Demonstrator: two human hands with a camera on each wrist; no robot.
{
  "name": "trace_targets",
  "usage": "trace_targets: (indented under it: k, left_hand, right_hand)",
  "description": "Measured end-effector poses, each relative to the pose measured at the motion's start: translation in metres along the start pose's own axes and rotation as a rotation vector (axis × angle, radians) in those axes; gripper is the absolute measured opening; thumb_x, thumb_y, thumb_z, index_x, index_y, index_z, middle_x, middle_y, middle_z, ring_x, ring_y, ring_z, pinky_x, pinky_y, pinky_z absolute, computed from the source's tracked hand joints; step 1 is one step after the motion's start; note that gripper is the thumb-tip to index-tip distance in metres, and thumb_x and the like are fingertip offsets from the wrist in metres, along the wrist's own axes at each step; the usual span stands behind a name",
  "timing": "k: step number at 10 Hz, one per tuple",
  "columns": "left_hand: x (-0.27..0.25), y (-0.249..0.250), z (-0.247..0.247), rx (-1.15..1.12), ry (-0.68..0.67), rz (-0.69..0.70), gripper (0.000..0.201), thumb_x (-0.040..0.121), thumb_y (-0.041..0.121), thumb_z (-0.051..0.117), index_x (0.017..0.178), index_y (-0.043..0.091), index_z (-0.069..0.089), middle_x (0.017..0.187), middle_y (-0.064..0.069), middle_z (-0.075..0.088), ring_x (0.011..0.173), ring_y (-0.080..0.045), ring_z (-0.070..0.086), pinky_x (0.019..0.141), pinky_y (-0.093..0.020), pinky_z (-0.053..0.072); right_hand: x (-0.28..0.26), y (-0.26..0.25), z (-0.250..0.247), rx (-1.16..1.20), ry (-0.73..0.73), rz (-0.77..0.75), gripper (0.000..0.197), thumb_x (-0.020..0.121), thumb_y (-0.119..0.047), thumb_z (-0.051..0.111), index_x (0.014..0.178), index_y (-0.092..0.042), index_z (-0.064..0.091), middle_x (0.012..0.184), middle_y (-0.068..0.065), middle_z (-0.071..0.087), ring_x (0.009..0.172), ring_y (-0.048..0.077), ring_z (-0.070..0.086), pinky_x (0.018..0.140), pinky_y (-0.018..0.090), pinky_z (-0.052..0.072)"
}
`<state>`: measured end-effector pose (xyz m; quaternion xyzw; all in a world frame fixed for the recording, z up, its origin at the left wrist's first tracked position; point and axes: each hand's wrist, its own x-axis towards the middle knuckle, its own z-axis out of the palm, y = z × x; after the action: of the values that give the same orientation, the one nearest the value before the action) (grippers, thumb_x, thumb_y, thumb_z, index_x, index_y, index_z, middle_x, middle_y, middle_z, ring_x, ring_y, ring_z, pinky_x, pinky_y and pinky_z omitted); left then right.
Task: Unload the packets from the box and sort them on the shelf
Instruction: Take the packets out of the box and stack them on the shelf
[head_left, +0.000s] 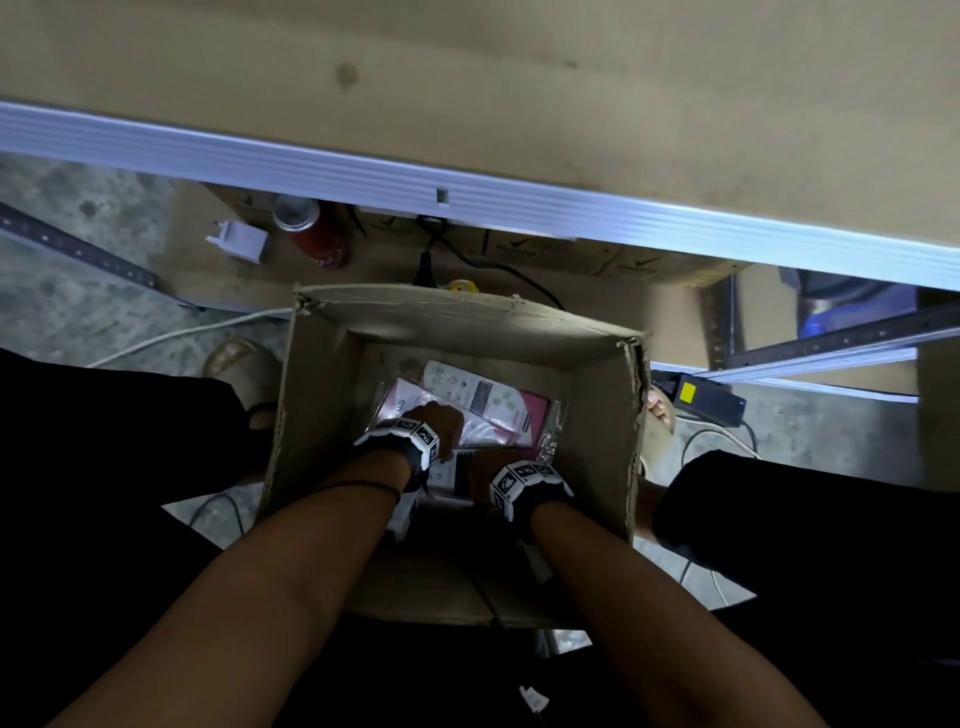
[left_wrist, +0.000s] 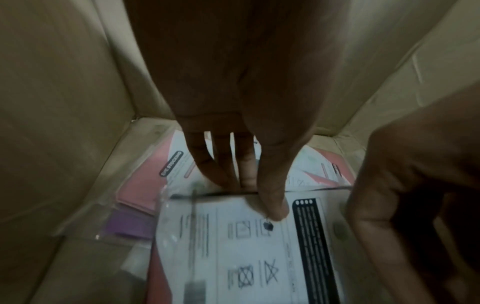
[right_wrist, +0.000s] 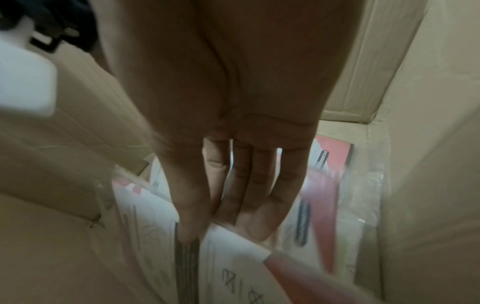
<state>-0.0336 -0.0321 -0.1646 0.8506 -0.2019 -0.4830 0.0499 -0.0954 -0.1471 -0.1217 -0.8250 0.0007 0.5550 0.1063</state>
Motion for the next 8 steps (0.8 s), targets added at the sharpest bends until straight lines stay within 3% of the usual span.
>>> trace_targets:
  k: [1,2,3,4,5,6,7,8]
  left_hand:
    - [0.000,0.000,-0.001,0.144,0.055,0.003,0.021,0.087,0.012,0.067,0.108,0.012,0.066,0.120,-0.009,0.066,0.119,-0.030,0.057,0.097,-0.042,0.050]
    - [0.004,0.000,-0.005,0.295,0.121,-0.009,0.028,0.089,0.016,0.066,0.117,0.012,0.065,0.136,-0.011,0.050,0.134,-0.033,0.037,0.105,-0.045,0.040]
    - [0.005,-0.002,-0.011,0.286,0.163,0.001,0.031,0.089,0.020,0.069,0.119,0.012,0.067,0.141,-0.010,0.047,0.135,-0.032,0.038,0.107,-0.044,0.040]
    - [0.006,-0.004,-0.018,0.284,0.119,-0.009,0.028,0.089,0.018,0.069,0.116,0.009,0.069,0.134,-0.012,0.057,0.125,-0.031,0.053,0.101,-0.042,0.048]
    - [0.004,-0.005,-0.024,0.294,0.142,-0.030,0.026,0.089,0.017,0.069,0.114,0.009,0.069,0.127,-0.011,0.064,0.120,-0.029,0.059,0.098,-0.040,0.050]
    - [0.000,-0.007,-0.030,0.271,0.174,-0.027,0.026,0.087,0.014,0.069,0.113,0.009,0.068,0.128,-0.013,0.063,0.119,-0.029,0.060,0.096,-0.039,0.051]
    - [-0.007,-0.010,-0.034,0.192,0.168,-0.037,0.026,0.086,0.013,0.070,0.112,0.010,0.066,0.123,-0.012,0.066,0.112,-0.028,0.064,0.093,-0.036,0.051]
    - [-0.015,-0.015,-0.037,0.080,0.180,-0.059,0.027,0.089,0.008,0.066,0.115,0.011,0.063,0.124,-0.013,0.064,0.109,-0.028,0.064,0.095,-0.037,0.052]
  right_hand:
    - [0.005,0.003,0.002,-0.041,-0.008,-0.011,0.037,0.099,-0.018,0.052,0.133,-0.003,0.054,0.139,0.020,0.053,0.129,0.036,0.050,0.103,0.044,0.041]
    - [0.004,0.004,0.005,-0.042,-0.020,0.000,0.037,0.098,-0.019,0.055,0.132,-0.004,0.056,0.137,0.019,0.055,0.127,0.036,0.052,0.102,0.045,0.043]
    - [0.005,0.003,0.007,-0.014,0.004,0.002,0.040,0.096,-0.019,0.058,0.132,-0.004,0.056,0.137,0.019,0.055,0.127,0.036,0.052,0.103,0.044,0.043]
    - [0.009,0.010,0.008,0.019,-0.050,0.011,0.055,0.095,-0.015,0.059,0.145,-0.002,0.040,0.153,0.018,0.037,0.139,0.033,0.039,0.109,0.041,0.039]
    - [0.010,0.021,0.007,0.005,-0.164,-0.006,0.092,0.090,-0.005,0.066,0.156,-0.011,0.002,0.164,0.006,-0.001,0.151,0.027,0.009,0.116,0.046,0.029]
    - [0.013,0.017,0.005,-0.074,-0.192,-0.015,0.090,0.091,-0.001,0.063,0.155,-0.006,0.000,0.164,0.010,-0.003,0.151,0.028,0.005,0.119,0.042,0.019]
    - [0.020,0.012,0.005,-0.090,-0.154,-0.027,0.091,0.088,-0.014,0.071,0.155,-0.006,0.010,0.164,0.013,0.005,0.150,0.033,0.011,0.118,0.048,0.028]
    - [0.018,0.009,0.001,-0.064,-0.035,-0.076,0.070,0.085,-0.016,0.075,0.144,-0.001,0.040,0.152,0.018,0.038,0.138,0.036,0.040,0.109,0.047,0.040]
